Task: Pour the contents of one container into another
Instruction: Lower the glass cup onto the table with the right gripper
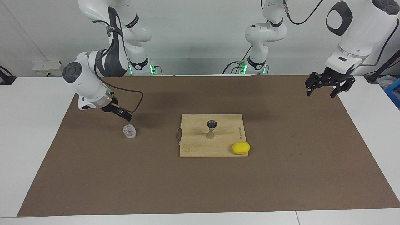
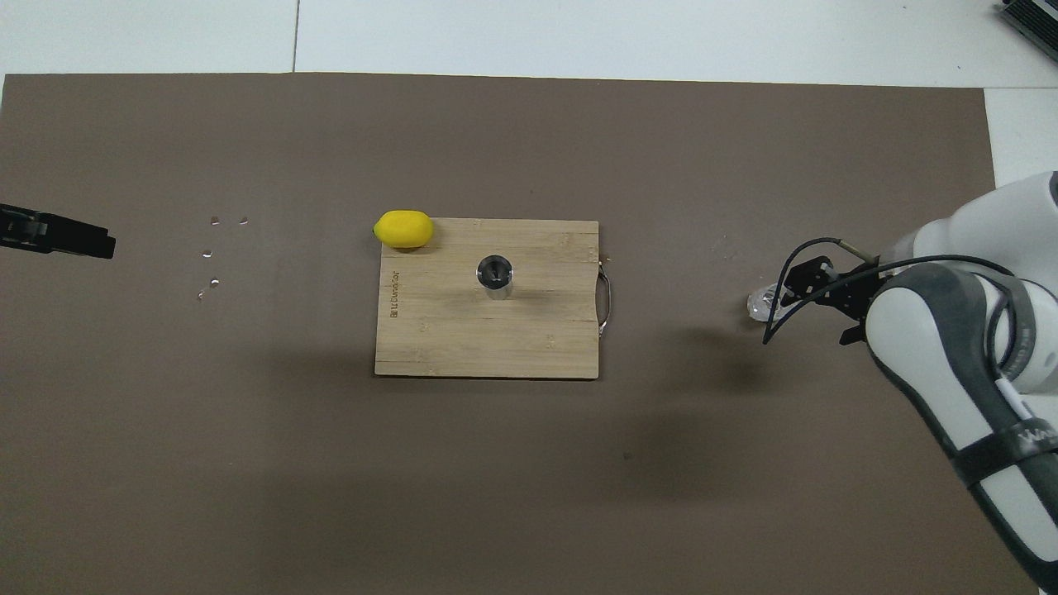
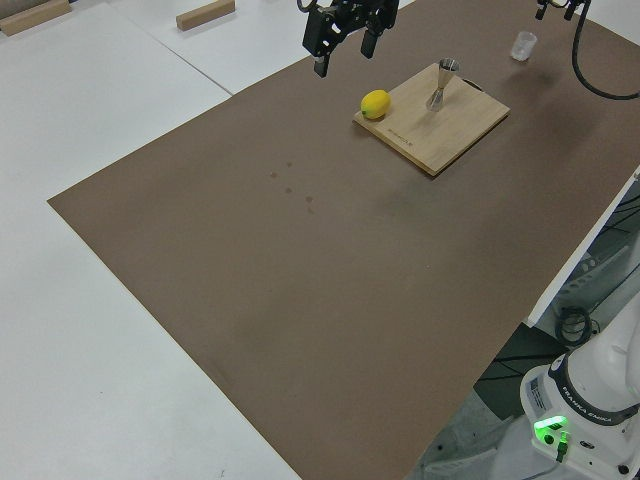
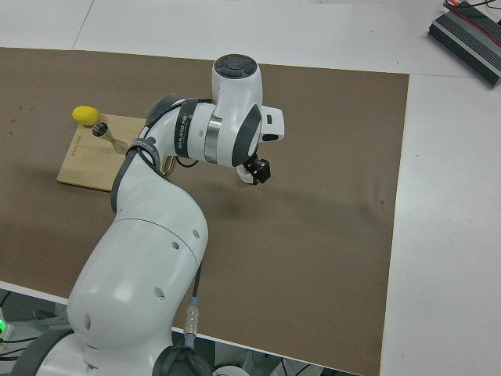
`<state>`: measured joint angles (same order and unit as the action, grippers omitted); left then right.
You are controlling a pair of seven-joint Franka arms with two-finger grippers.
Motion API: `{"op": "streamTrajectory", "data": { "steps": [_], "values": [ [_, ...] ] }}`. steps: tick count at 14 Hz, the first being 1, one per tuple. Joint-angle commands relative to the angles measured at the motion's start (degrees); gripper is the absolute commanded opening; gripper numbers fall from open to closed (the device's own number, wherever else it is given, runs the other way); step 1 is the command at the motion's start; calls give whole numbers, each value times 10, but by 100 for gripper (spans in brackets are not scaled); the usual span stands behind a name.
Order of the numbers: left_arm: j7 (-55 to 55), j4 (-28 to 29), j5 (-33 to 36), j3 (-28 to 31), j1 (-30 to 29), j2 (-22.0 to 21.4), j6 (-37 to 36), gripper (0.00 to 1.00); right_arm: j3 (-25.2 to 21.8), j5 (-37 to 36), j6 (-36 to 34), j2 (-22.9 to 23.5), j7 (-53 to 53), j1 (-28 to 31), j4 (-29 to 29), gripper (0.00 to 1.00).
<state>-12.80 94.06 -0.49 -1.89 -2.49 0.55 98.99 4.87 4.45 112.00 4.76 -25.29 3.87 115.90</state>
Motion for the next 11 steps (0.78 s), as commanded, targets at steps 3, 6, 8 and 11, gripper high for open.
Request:
{"op": "streamTrajectory", "data": {
  "steps": [3, 6, 8, 11],
  "values": [
    [6, -5, 3, 0, -2, -2, -2, 100, 1, -38, 0, -48, 143, -23, 2, 100],
    [7, -6, 3, 0, -2, -1, -4, 100, 1, -54, -16, -60, 161, -44, -37, 100],
    [7, -7, 3, 0, -2, -1, -6, 100, 2, -55, -41, -61, 160, -47, -81, 100],
    [7, -9, 3, 1, -2, -2, -13, 100, 2, -92, -70, -42, 152, -69, -159, 100]
  ]
}}
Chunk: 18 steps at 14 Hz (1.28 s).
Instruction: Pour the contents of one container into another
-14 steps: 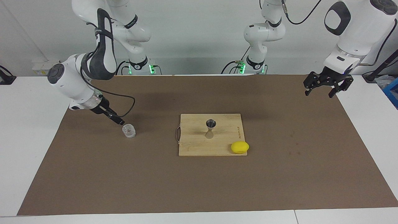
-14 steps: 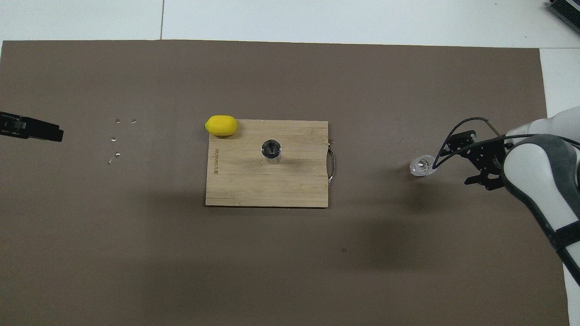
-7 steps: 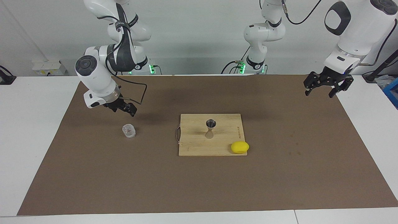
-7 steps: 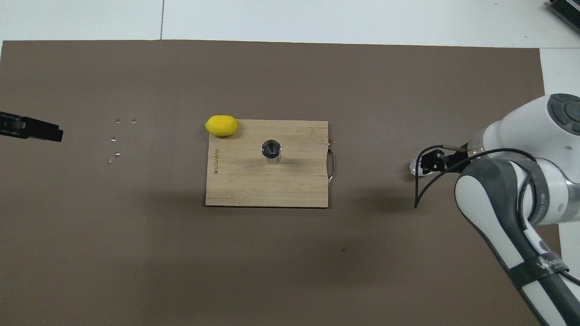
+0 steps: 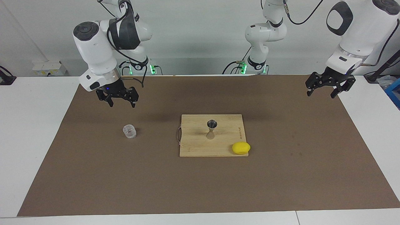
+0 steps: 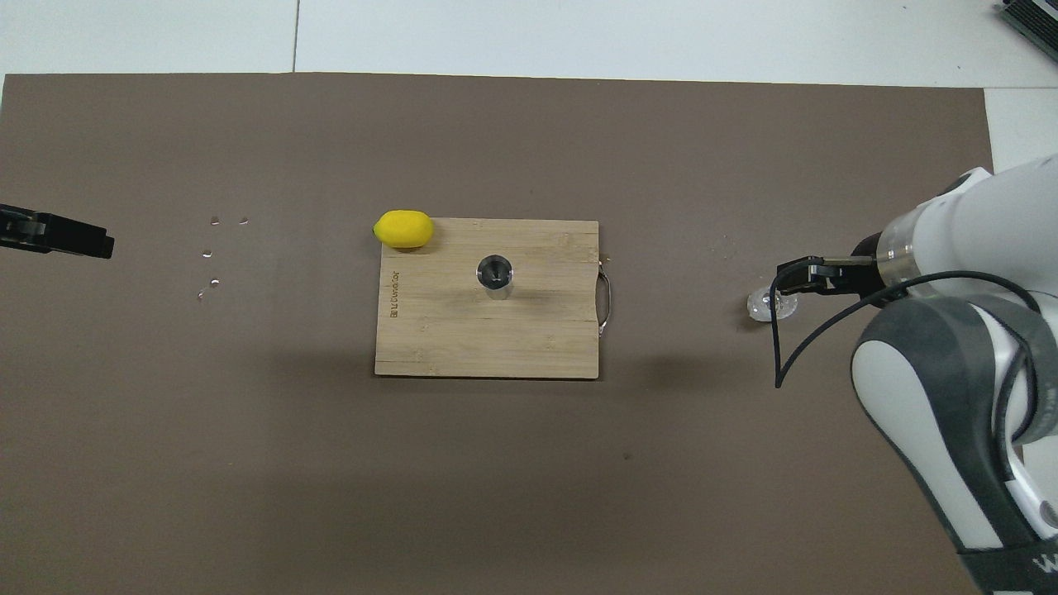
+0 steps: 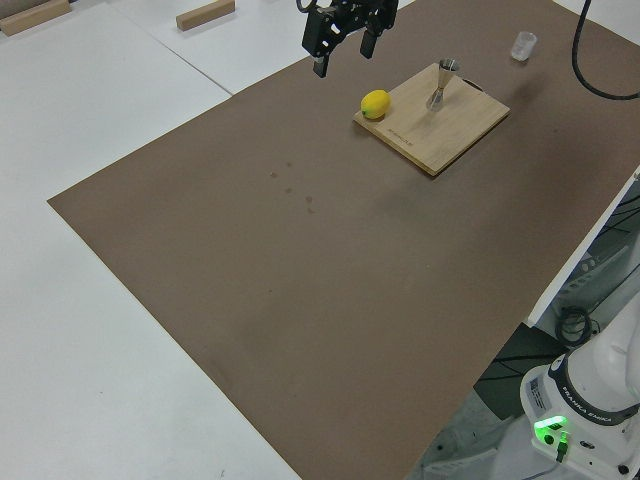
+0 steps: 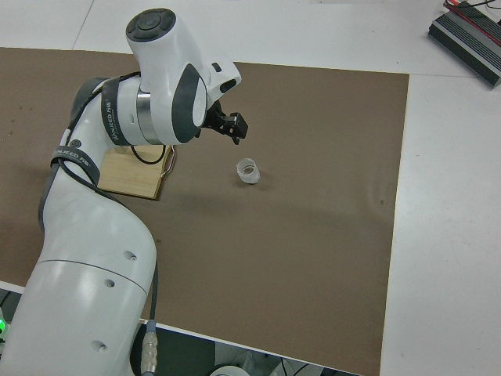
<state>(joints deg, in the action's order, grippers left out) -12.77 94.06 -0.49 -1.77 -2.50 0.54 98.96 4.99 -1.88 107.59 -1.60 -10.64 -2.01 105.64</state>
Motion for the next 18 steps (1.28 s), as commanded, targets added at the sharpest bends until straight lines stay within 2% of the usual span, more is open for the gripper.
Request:
{"op": "streamTrajectory", "data": {
  "steps": [1, 4, 11, 18],
  "values": [
    [6, -9, 3, 0, -2, -2, -17, 100, 1, -36, -42, 29, -4, -20, -78, 100],
    [6, -10, 3, 2, -3, -2, -29, 100, 0, -37, -97, 42, -16, -18, -134, 100],
    [6, -18, 3, 3, -4, -18, -65, 100, -10, -23, -171, 14, -54, 1, -133, 100],
    [6, -17, 3, 2, -4, -19, -64, 100, -11, -8, -156, -4, -40, 8, -110, 100]
  ]
}}
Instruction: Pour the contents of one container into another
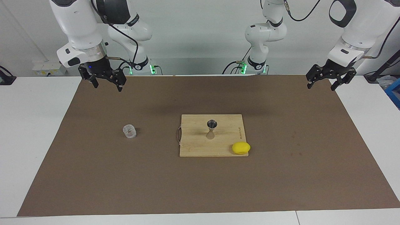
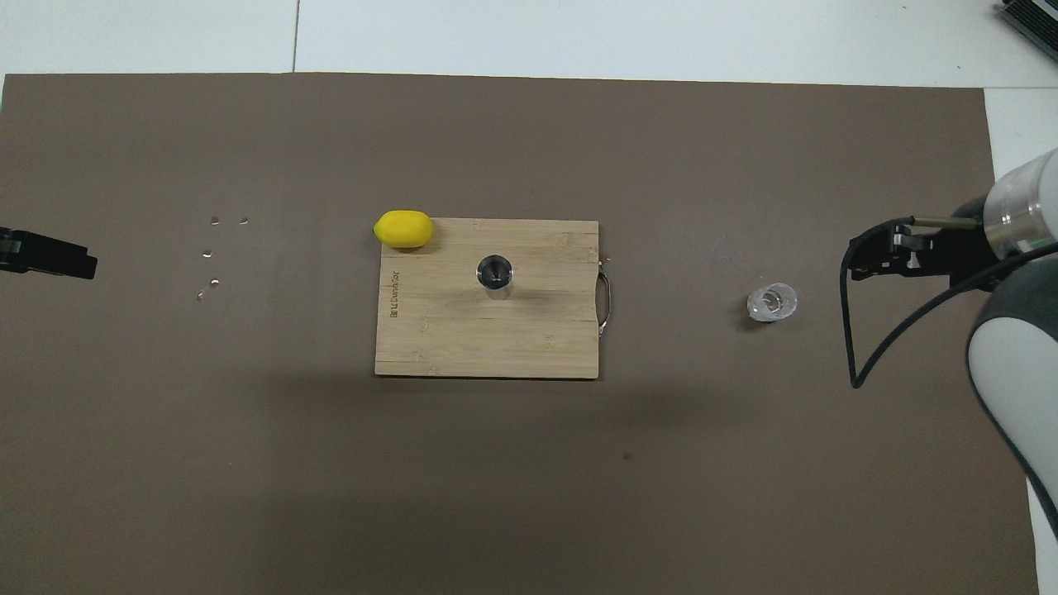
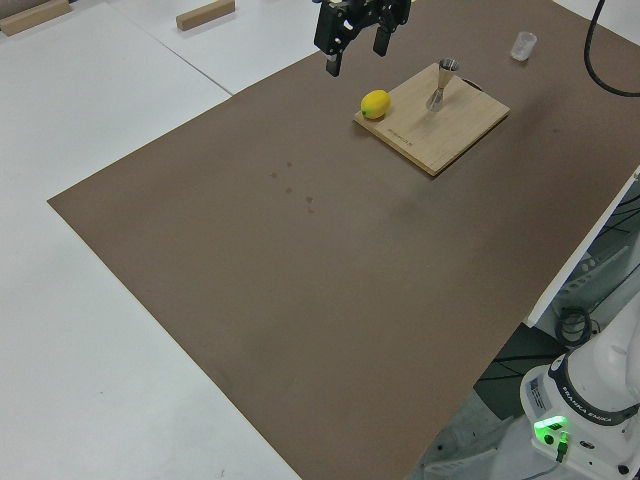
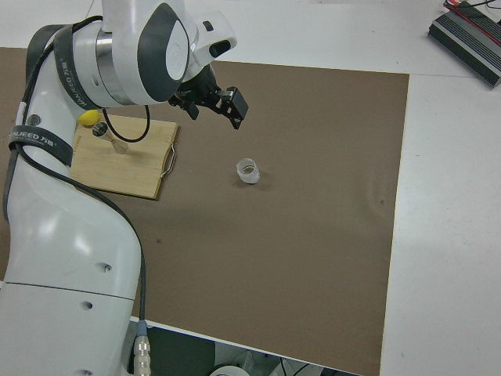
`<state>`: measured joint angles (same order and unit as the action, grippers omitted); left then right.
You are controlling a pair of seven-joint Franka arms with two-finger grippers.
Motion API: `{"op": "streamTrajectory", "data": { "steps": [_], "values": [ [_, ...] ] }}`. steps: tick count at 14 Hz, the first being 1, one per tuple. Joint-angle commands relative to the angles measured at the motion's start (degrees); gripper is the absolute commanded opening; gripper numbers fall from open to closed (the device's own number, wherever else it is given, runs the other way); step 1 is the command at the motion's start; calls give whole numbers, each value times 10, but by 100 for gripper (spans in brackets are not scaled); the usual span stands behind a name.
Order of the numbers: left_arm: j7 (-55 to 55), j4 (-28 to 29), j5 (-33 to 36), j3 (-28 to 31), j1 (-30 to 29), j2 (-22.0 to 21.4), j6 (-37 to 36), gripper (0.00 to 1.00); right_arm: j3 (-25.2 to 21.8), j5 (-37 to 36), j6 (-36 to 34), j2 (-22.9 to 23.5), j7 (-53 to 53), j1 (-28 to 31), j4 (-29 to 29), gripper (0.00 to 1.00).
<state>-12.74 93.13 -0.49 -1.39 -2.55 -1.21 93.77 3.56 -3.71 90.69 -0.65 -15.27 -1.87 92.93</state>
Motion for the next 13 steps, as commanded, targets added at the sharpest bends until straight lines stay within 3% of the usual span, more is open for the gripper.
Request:
{"op": "streamTrajectory", "data": {
  "steps": [1, 13],
  "values": [
    [5, -8, 3, -2, -4, -1, -12, 100, 4, 11, 20, -14, 9, 6, 21, 100],
    [5, -7, 3, -3, -4, -4, -11, 100, 3, 20, 19, -15, 38, 6, 23, 100]
  ]
}}
